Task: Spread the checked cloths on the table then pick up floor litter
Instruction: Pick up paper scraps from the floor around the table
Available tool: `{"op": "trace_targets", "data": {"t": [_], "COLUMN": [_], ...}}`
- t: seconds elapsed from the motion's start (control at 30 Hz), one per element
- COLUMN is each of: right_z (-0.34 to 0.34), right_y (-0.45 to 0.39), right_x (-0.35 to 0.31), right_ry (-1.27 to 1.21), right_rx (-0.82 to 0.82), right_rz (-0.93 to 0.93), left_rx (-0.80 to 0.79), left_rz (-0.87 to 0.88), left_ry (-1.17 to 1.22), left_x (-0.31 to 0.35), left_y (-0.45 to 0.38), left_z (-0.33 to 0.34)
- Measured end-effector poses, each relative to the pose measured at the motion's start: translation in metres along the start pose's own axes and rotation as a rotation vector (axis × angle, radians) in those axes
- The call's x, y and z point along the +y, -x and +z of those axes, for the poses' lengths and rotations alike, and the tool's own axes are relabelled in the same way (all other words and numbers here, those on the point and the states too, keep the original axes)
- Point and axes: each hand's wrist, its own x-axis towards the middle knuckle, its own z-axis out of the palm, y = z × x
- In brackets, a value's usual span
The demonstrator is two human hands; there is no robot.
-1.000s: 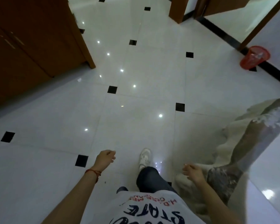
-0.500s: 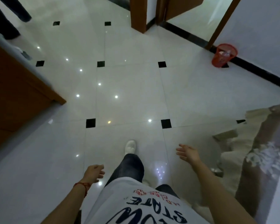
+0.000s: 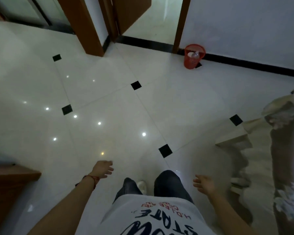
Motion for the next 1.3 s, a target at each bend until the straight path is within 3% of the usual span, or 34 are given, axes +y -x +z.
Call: {"op": "trace_targets", "data": {"t": [0.13,0.33,0.67,0.93,1.3], "right_z": [-0.011,-0.048,-0.122,-0.180,-0.253], "right_y": [-0.023,-0.075,-0.156,-0.233,-0.289], "right_x": [-0.030,-0.116,-0.315,-0.418,-0.465], "right_ry": [-0.094,-0.177,-0.308,-0.501,-0.674], "right_rx": [0.040,0.057,0.119,0.164,0.279], "right_rz": [0.134,0.166,-0.031,0.078,0.244], "left_rx": [-0.052,-0.063,-0.093,-0.106,-0.297], "left_rz": [0.122,0.171,0.017,0.006,0.292], "left_ry": [-0.067,-0.147,-0.318,-0.426,-0.643], "left_x": [0.112,0.231,0.339,0.501,0.811], "left_y": [-0.037,-0.073,-0.124,-0.180,-0.188], "left_z": [0.019,0.064,0.104,0.147,0.341]}}
